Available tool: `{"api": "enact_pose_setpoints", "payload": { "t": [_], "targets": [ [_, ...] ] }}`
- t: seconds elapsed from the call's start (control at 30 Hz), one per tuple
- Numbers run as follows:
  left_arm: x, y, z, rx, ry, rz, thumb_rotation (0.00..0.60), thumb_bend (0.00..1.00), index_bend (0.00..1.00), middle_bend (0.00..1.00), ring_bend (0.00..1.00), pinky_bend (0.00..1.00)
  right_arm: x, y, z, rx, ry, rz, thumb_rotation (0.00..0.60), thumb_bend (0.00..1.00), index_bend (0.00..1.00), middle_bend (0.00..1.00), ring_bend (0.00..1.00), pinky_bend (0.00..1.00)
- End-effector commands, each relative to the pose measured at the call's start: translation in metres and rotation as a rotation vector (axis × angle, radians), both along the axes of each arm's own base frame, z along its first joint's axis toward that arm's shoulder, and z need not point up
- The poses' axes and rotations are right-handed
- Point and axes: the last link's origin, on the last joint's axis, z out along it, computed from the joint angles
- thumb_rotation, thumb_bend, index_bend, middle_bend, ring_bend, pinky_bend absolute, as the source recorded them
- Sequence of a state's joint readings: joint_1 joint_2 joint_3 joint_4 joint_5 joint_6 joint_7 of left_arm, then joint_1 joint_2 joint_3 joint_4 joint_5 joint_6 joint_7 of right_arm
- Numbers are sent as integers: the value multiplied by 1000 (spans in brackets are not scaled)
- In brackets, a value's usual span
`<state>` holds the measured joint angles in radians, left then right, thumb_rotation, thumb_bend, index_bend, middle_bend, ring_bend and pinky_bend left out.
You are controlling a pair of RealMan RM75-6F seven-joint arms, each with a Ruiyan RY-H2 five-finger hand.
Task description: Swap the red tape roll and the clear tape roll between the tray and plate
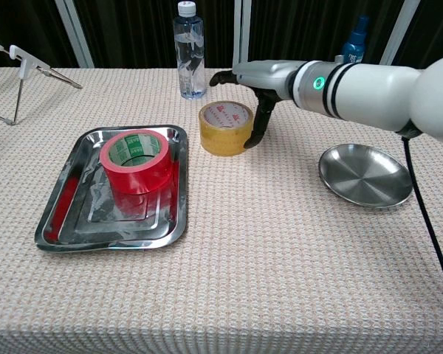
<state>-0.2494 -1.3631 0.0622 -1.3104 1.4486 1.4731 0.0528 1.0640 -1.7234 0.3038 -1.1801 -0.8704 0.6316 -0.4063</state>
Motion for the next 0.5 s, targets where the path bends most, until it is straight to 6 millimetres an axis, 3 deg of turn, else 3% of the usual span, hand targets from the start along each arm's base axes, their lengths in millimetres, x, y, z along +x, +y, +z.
{"api": "enact_pose_setpoints", "payload": {
  "t": [0.03, 0.17, 0.3, 0.5],
  "targets": [
    [-2, -1, 2, 4, 1, 6, 600, 102, 42, 41, 13, 173, 7, -1, -10, 7, 1, 1, 600, 2, 0, 24, 0, 1],
    [-4, -3, 4, 2, -3, 12, 600, 103, 42, 41, 12, 173, 10, -1, -14, -8, 10, 5, 600, 63, 22, 161, 64, 117],
    [-4, -4, 4, -1, -11, 11, 600, 102, 43, 41, 13, 173, 7, -1, -11, -36, 12, 0, 600, 146, 197, 306, 254, 301],
    [-1, -4, 1, -17, -16, 3, 600, 102, 43, 42, 13, 173, 4, 2, 13, -72, -18, -2, 600, 215, 242, 337, 299, 353]
  ]
}}
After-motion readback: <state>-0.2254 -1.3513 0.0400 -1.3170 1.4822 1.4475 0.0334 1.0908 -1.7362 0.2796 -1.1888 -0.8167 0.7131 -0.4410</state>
